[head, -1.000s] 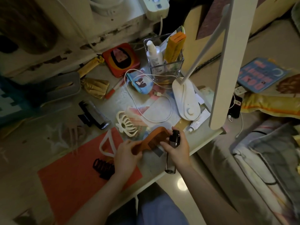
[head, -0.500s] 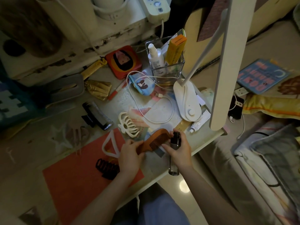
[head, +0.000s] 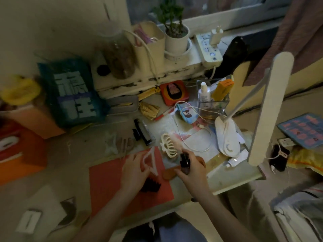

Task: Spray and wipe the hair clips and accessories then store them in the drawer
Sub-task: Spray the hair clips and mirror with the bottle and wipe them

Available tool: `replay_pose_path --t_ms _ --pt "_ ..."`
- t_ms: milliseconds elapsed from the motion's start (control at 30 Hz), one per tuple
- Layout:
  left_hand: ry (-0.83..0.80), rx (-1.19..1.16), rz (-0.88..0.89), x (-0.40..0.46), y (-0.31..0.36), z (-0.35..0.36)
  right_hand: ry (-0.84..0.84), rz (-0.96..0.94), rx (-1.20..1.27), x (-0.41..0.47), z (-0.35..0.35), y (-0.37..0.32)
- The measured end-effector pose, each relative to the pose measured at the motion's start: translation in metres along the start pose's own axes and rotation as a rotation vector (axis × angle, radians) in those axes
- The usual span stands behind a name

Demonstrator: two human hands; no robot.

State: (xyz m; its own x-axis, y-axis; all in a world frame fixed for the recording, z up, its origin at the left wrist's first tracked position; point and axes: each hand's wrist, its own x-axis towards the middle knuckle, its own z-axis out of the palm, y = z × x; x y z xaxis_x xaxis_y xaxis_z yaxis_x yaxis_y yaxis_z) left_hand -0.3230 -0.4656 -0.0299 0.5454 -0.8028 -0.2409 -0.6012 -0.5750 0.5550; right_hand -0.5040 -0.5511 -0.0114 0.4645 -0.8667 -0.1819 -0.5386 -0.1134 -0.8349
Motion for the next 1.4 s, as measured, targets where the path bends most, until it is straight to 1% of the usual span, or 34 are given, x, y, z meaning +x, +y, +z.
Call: replay_pose_path --t_ms 233,433,633,700,767,867,933,1033,1200,1400 --pt "0.198 -0.075 -0.214 -0.049 -0.073 -0.058 -0.257 -0.162 -0.096 -0.009 0.064 -0.058" --pt "0.246 -0.188 -0.446 -0.105 -0.146 -0.086 -0.478 -0.199 -0.104 -0.041 0.130 -0.090" --pt "0.271 -0.242 -0.607 -0.136 -0.224 -0.105 -0.565 -0.208 -0.154 -0.074 0.192 -0.116" --pt "0.239 -0.219 -0.635 -0.138 -0.250 -0.113 -0.555 -0.193 -0.149 -0.083 0.215 -0.123" --pt "0.188 -0.201 -0.629 -0.138 -0.277 -0.120 -0.543 -0.126 -0.123 -0.094 0.239 -0.128" --pt "0.145 -0.118 -0.522 -0.136 -0.315 -0.128 -0.460 -0.024 -0.097 -0.115 0.277 -0.137" --pt "0.143 -0.077 -0.451 -0.134 -0.334 -0.135 -0.390 -0.005 -0.092 -0.127 0.296 -0.151" --pt "0.093 -0.066 -0.406 -0.134 -0.357 -0.145 -0.358 0.013 -0.117 -0.144 0.320 -0.162" --pt "0.056 -0.093 -0.382 -0.133 -0.376 -0.154 -0.260 0.073 -0.091 -0.166 0.341 -0.176" --pt "0.035 -0.118 -0.432 -0.126 -0.381 -0.155 -0.195 0.100 -0.042 -0.168 0.349 -0.187"
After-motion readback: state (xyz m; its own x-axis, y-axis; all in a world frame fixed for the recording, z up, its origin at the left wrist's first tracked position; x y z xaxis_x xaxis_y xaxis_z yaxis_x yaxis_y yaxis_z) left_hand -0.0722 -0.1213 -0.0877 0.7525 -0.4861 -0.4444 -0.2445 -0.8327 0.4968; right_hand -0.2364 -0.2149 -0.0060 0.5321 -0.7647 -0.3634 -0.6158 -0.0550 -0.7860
